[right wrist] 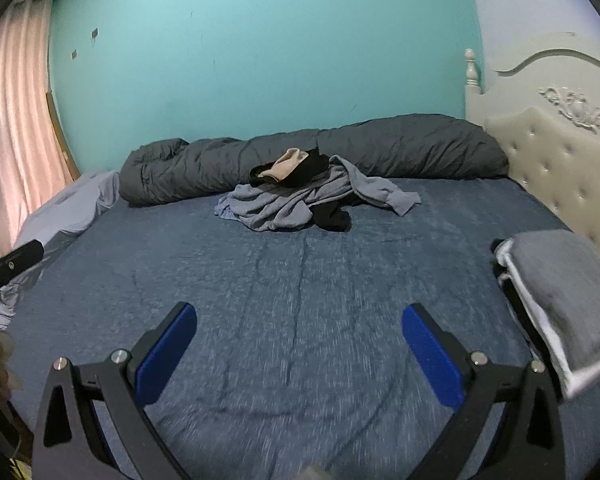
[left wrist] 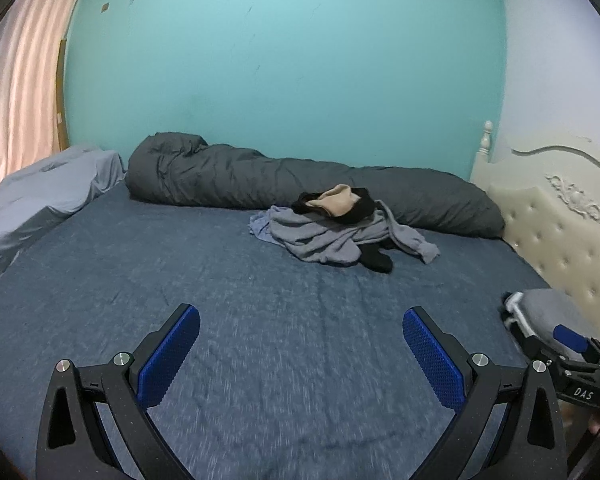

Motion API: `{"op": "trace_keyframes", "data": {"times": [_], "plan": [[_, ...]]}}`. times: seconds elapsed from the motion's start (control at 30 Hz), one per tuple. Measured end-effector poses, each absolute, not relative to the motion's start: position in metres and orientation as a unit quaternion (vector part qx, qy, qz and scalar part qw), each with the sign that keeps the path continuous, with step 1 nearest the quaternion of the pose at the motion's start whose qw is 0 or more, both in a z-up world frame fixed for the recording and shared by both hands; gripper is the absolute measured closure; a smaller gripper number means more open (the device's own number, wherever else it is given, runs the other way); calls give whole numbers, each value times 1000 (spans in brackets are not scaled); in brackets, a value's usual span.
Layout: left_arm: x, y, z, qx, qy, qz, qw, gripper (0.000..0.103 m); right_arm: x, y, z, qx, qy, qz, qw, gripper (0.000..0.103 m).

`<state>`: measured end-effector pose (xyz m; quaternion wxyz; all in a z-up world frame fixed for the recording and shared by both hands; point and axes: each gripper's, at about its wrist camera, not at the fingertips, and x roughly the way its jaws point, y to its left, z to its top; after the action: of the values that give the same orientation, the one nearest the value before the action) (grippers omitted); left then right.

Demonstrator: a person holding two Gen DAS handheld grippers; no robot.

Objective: Fold clothes
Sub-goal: 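Reach the right gripper to the crumpled grey sweatshirt and grasp it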

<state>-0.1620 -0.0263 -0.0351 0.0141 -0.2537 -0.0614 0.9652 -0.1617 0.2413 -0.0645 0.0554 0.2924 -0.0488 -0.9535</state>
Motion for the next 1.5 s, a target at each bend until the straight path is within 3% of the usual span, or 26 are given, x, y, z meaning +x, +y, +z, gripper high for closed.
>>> {"op": "trace_keyframes", "data": {"times": [0.5,1.2,1.5], "plan": [[-380,-39,-105,-311,-101,945,7,0,-399,241,-126,347,-39,-932,99,0],[-539,-102,-149,-389,-132,911,-27,0,-661,210,-157,413,-57,-907,63,0],[-563,-129,-174,-403,-150,902,-32,0,-738,203,-174,434,-73,-897,48,5]]}}
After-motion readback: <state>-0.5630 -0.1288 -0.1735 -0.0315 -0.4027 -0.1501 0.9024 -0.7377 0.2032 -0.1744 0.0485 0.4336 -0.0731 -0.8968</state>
